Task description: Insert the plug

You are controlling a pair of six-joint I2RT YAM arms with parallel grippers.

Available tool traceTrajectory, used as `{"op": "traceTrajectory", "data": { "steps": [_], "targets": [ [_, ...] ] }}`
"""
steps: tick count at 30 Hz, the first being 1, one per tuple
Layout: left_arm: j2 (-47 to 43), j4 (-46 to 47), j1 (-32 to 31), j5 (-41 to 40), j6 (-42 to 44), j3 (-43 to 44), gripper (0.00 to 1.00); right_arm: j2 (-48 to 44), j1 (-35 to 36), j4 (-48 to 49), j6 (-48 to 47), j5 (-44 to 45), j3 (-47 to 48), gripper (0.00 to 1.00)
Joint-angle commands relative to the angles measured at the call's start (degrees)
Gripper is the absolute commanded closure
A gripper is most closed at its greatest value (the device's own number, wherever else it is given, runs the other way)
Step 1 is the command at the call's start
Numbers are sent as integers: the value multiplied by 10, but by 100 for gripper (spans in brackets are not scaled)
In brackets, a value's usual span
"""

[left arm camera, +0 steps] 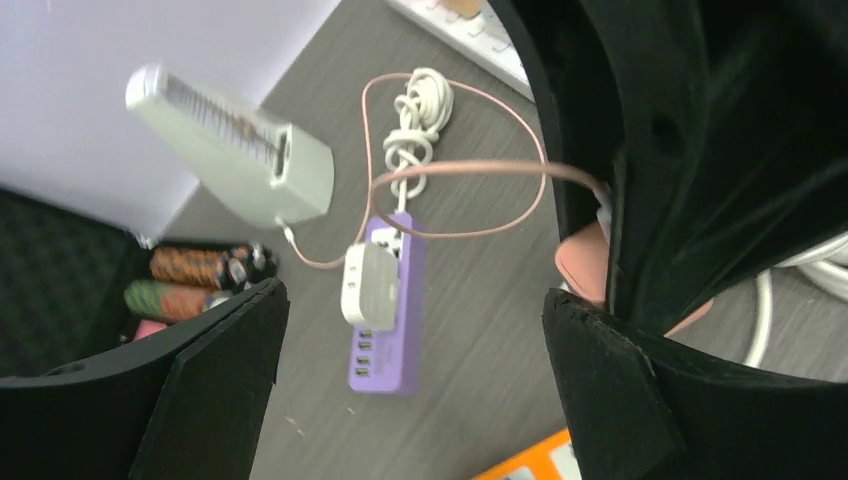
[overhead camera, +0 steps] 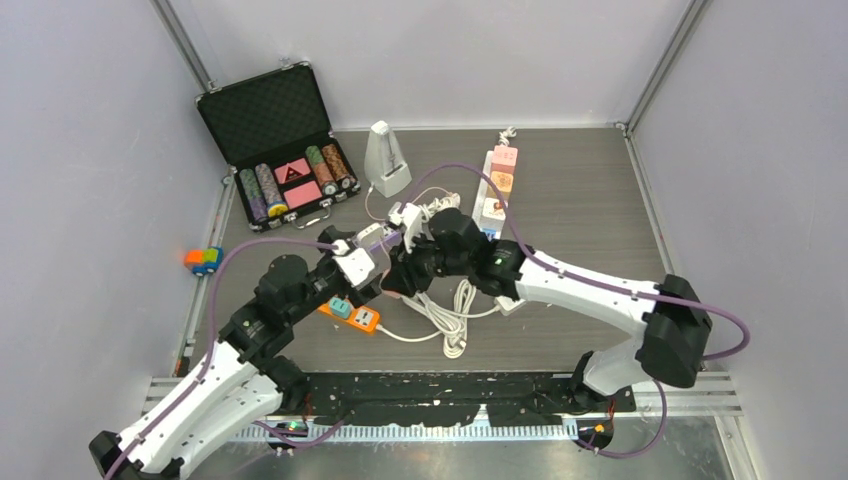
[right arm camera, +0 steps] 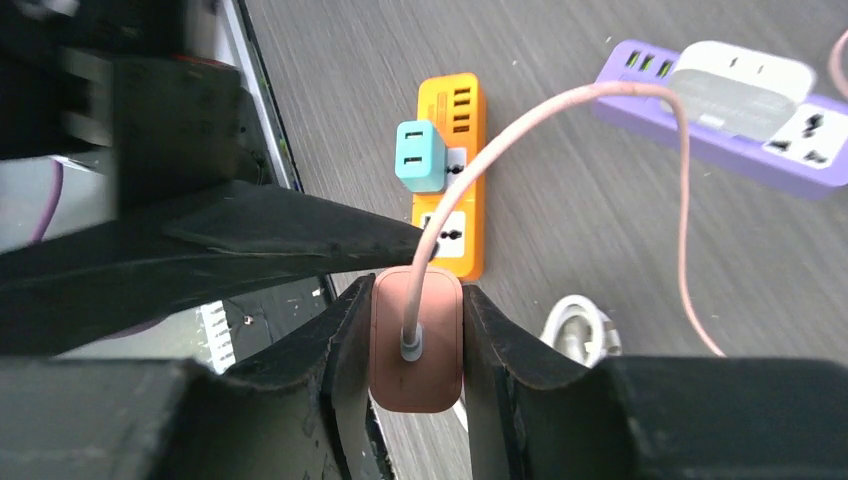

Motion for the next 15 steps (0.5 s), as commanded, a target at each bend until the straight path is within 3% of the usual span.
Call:
{"op": "traceTrajectory", "data": {
  "steps": [1,8,15],
  "targets": [
    [-66,-17,1,-63,-192,-3,0,39,17,124,57,-17,-12,95],
    [-188,-163,1,-243,-294,71,0,111,44,177,68,6,6,95],
    [-213,-225,1,-262,-340,144,0,196,89,188,43,66,38,95]
  ]
}}
